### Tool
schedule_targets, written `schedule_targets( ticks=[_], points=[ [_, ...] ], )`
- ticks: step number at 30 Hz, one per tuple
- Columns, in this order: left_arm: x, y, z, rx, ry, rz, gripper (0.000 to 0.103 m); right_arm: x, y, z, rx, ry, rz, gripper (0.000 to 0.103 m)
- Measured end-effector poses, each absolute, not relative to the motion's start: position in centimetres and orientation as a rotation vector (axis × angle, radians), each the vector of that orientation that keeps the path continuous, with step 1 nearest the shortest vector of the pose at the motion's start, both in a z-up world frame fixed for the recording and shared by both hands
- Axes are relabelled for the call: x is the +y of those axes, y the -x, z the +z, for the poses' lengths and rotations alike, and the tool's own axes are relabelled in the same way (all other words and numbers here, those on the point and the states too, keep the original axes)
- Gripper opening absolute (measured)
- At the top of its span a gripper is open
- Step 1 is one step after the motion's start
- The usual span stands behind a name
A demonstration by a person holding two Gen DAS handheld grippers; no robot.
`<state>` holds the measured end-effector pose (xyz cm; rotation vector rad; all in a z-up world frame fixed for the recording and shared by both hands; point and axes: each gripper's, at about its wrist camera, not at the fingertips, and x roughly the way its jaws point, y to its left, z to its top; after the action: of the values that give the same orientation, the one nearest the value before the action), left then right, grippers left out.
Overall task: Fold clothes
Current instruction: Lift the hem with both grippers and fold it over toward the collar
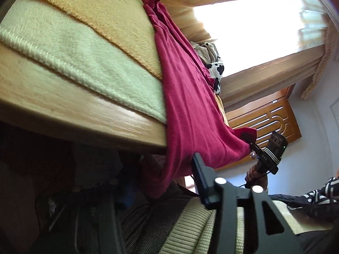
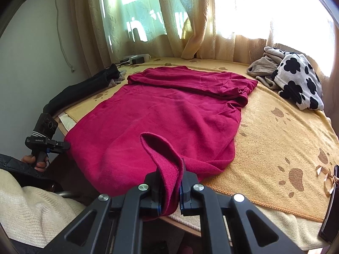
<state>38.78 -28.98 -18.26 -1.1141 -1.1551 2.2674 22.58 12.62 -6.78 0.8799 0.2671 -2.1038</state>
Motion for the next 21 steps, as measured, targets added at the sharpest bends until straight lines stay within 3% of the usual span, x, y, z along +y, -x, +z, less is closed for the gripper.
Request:
schedule_targets(
  ticks=[1,9,21],
  points=[
    [-28.8,-38.9,-17.9,-1.133,1.122,2.271,0.022,12.7,-22.6,-6.8,0.265,-0.879,-2.105,0.012],
    [-29.1,-40.8,-14.2,-1.051,1.066,2.318,0.011,13.1,-22.5,-6.4,0.245,-0.858,-2.129,0.012],
    [-30.1,-38.5,-5.4,-1.031,0.702,2.351,0.009,14.7,-21.8,-4.2,0.158,-0.766,-2.221,0.012]
  ],
)
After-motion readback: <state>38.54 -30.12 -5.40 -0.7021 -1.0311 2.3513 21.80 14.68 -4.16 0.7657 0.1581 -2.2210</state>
